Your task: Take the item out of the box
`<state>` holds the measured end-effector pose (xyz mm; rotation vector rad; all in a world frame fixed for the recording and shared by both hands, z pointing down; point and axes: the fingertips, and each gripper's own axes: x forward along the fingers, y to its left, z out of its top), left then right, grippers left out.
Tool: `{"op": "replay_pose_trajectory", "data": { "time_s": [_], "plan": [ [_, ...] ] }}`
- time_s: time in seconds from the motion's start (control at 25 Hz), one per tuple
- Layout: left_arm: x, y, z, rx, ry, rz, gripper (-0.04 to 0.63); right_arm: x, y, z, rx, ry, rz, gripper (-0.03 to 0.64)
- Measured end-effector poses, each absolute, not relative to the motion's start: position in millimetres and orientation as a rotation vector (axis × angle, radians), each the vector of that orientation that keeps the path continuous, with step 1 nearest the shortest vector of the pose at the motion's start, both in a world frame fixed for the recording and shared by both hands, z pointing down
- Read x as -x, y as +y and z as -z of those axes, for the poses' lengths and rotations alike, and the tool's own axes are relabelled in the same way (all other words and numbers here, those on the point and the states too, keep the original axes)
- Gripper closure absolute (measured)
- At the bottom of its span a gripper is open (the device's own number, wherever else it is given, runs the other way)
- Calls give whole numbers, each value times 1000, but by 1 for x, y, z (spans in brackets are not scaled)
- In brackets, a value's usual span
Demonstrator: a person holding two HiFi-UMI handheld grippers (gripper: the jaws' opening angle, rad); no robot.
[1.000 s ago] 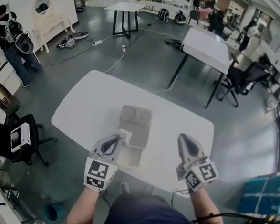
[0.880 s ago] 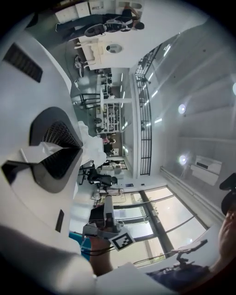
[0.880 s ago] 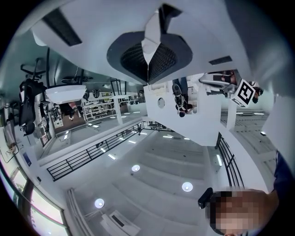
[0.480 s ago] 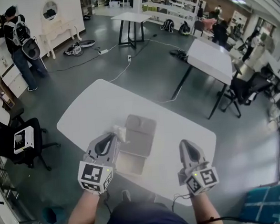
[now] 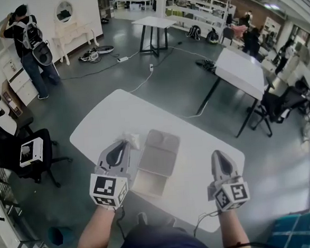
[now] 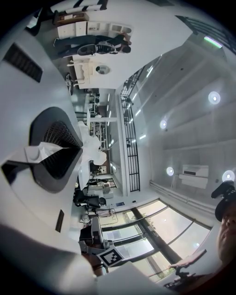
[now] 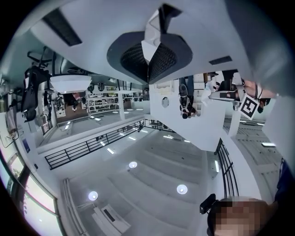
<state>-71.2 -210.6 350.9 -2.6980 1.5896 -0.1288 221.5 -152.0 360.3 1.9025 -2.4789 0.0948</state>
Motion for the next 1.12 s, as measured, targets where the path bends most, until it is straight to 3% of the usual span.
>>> {"op": "replay_pose_trajectory", "data": {
  "time_s": [1.12],
  "plan": [
    [77, -199, -344, 2714, 1585, 50, 563, -202, -151, -342, -1878, -2552, -55, 598]
  ]
}}
